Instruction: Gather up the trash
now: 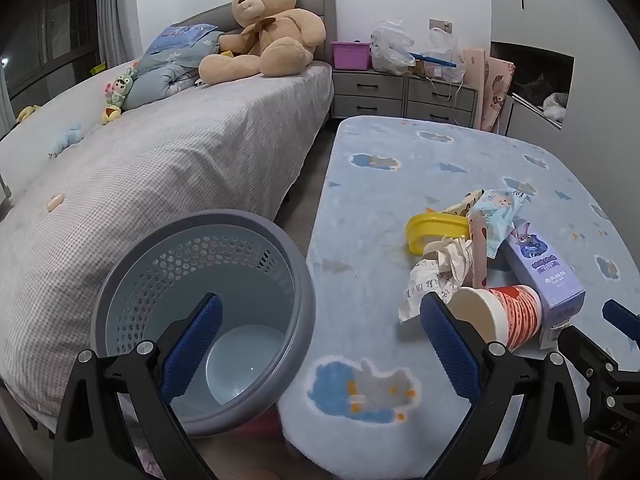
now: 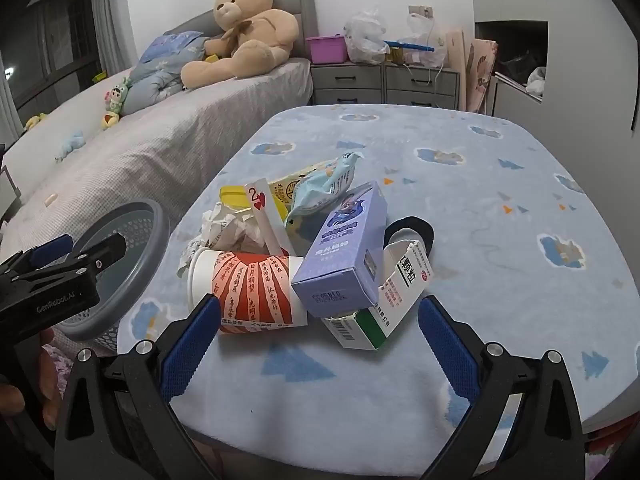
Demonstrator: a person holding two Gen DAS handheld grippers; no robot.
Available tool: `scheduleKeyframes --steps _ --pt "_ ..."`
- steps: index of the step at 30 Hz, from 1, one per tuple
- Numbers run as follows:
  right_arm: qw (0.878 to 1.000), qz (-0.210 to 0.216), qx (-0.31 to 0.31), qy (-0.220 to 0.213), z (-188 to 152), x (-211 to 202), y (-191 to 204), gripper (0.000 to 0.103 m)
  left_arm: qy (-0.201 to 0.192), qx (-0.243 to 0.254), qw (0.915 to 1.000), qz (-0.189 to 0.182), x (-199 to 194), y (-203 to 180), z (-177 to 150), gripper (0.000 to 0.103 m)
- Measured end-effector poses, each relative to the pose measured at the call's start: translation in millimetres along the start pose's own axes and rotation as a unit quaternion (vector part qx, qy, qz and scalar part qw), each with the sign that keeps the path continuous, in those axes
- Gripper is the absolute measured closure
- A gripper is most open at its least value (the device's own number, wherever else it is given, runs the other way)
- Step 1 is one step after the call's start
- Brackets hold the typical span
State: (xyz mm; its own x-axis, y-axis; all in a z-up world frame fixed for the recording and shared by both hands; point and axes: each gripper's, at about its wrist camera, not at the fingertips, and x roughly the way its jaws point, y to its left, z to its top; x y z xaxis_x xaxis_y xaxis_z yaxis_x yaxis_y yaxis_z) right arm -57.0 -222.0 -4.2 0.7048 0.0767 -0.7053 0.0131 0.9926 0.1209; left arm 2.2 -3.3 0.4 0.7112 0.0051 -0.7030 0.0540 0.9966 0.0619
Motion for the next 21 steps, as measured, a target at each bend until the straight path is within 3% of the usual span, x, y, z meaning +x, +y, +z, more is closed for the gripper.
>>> scheduleKeyframes --steps 21 --pt "1.0 0.001 0.002 -0.001 0.4 -1.1 0.1 0.006 -0.005 0.0 1.0 0.0 -3.6 3.2 -5.2 0.008"
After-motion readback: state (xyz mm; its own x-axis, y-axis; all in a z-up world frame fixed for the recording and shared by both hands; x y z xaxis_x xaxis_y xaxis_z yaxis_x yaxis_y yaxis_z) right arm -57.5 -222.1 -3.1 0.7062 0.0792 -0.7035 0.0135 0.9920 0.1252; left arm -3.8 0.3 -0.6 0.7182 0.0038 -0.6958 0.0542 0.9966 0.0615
